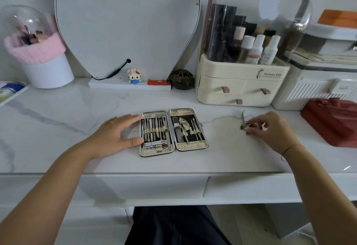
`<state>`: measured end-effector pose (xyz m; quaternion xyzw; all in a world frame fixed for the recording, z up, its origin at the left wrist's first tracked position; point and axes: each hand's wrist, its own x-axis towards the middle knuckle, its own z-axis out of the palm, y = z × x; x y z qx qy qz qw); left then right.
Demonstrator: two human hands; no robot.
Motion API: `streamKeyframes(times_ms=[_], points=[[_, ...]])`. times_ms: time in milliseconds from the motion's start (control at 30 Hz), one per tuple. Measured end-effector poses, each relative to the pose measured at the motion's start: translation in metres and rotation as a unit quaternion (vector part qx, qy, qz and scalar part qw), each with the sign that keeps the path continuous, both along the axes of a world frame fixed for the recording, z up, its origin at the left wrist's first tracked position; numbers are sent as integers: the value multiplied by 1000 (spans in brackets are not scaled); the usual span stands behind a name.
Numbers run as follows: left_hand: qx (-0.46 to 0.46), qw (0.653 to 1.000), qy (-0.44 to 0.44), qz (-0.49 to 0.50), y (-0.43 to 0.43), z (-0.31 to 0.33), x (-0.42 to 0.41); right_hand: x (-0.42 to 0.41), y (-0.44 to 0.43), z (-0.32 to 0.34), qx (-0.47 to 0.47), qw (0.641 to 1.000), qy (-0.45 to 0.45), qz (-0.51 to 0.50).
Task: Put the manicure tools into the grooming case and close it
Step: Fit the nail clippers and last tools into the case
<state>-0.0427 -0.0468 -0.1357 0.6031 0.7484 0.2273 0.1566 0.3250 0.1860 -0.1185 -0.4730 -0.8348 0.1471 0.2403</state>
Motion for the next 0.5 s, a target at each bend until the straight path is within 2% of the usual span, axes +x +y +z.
streamKeyframes(times_ms=[100, 300, 500], points=[[0, 1000, -2, -1, 0, 1, 1, 3, 2, 1, 3, 1000, -23, 5], [8, 1000, 0, 2, -1, 0, 2, 8, 4, -1, -12, 1000, -3, 15], [10, 1000, -3, 7, -3, 4, 6, 7, 8, 5, -23, 998, -38, 35]])
